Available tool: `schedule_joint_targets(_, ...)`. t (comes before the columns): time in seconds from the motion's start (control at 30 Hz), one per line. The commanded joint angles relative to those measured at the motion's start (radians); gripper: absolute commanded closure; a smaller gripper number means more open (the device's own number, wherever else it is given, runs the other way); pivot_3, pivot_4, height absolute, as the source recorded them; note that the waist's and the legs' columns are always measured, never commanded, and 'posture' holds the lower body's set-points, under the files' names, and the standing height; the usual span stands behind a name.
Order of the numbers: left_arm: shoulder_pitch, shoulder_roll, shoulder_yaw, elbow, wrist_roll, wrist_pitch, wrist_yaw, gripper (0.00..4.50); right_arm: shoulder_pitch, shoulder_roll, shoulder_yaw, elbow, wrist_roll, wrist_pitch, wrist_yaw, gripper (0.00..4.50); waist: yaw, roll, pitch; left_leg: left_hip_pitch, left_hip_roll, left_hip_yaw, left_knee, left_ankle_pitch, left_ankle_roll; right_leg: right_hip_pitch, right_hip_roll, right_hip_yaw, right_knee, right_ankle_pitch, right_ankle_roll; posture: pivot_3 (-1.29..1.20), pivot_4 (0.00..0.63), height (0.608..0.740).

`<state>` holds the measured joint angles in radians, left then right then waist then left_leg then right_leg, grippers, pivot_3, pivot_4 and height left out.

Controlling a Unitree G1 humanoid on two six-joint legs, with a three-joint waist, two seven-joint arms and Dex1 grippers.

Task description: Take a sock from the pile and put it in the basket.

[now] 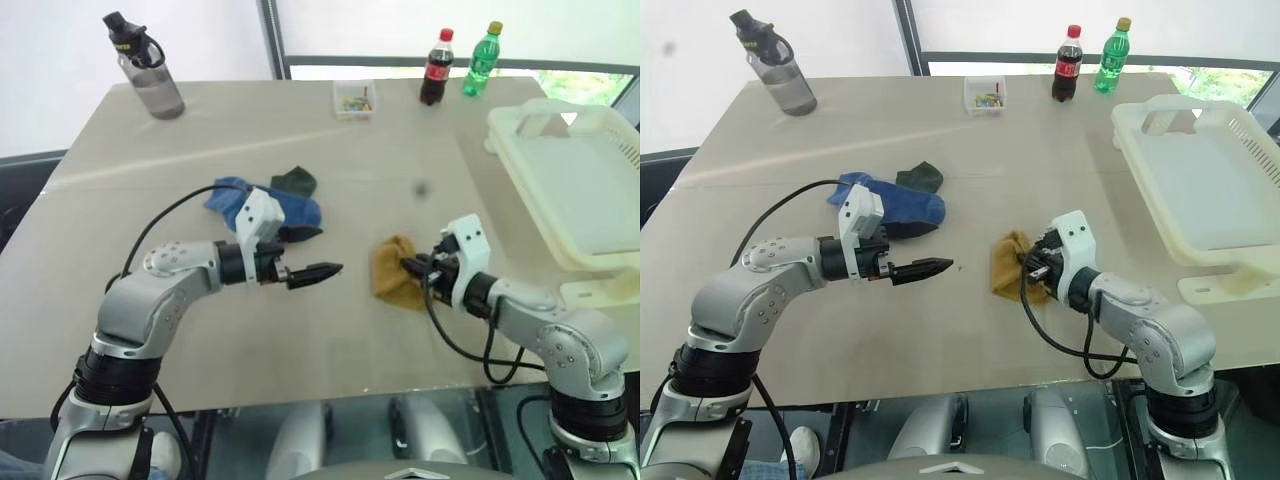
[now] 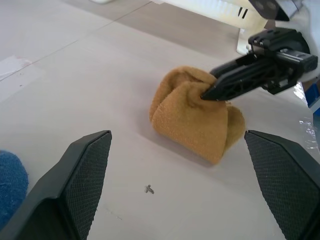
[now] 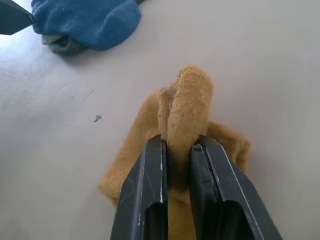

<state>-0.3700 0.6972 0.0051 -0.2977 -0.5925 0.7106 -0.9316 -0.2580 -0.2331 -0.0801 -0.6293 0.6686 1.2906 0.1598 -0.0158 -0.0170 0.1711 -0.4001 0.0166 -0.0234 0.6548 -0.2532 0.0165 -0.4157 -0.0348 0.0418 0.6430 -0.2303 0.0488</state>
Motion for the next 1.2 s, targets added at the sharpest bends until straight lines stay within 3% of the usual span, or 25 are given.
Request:
schedule_joint_targets(0.03, -0.022, 0.000, 0.014, -0.026, -0.007, -0.017, -0.002, 0.00, -0.014, 0.137, -0.125, -0.101, 0.051, 0.153, -0.108, 3.81, 0.000, 0.000, 0.000, 0.000, 0.000, 0.000, 0.000, 0.000, 0.000, 0.000, 0.000, 0.000, 0.000, 0.000, 0.000, 0.00, 0.150, 0.740)
schedule_joint_targets(0.17, -0.042, -0.015, 0.010, -0.013, -0.010, -0.015, 0.003, 0.00, -0.019, 0.253, -0.216, -0.164, 0.001, 0.311, -0.191, 3.81, 0.001, 0.000, 0.000, 0.000, 0.000, 0.000, 0.000, 0.000, 0.000, 0.000, 0.000, 0.000, 0.001, 0.000, 0.000, 0.00, 0.150, 0.740)
schedule_joint_targets(0.37, -0.046, -0.024, -0.002, 0.010, 0.003, -0.027, -0.010, 0.00, 0.019, 0.272, -0.243, -0.235, 0.054, 0.324, -0.247, 3.81, -0.001, 0.000, 0.000, 0.000, 0.000, 0.000, 0.000, 0.000, 0.000, 0.000, 0.000, 0.000, 0.001, 0.000, 0.000, 0.00, 0.150, 0.740)
schedule_joint_targets(0.7, -0.056, -0.043, -0.024, 0.012, 0.009, -0.029, -0.016, 0.00, 0.128, 0.134, -0.174, -0.233, 0.202, 0.324, -0.324, 3.81, -0.004, 0.000, 0.000, 0.001, 0.000, 0.000, 0.000, 0.000, 0.000, 0.000, 0.000, 0.000, 0.001, 0.000, 0.000, 0.00, 0.150, 0.740)
schedule_joint_targets(0.8, -0.056, -0.046, -0.025, 0.009, 0.009, -0.026, -0.016, 0.00, 0.136, 0.045, -0.116, -0.210, 0.214, 0.324, -0.314, 3.81, -0.007, 0.000, 0.000, 0.001, 0.000, 0.000, 0.000, 0.000, 0.000, 0.000, 0.001, 0.000, 0.001, 0.000, 0.000, 0.00, 0.150, 0.740)
schedule_joint_targets(1.03, -0.048, -0.049, -0.030, 0.011, 0.022, -0.033, -0.013, 0.00, 0.082, -0.093, 0.013, -0.110, 0.130, 0.318, -0.268, 3.81, -0.017, -0.002, -0.001, 0.001, 0.000, 0.000, 0.000, 0.000, 0.000, 0.001, 0.001, 0.000, 0.000, 0.000, 0.000, 0.00, 0.150, 0.740)
schedule_joint_targets(1.2, -0.038, -0.044, -0.031, 0.028, 0.036, -0.052, -0.016, 0.00, -0.014, -0.243, 0.200, -0.013, 0.000, 0.137, -0.176, 3.81, -0.024, -0.003, -0.002, 0.004, 0.000, 0.001, 0.002, 0.000, 0.000, 0.003, 0.001, 0.001, 0.000, 0.000, 0.001, 0.00, 0.150, 0.740)
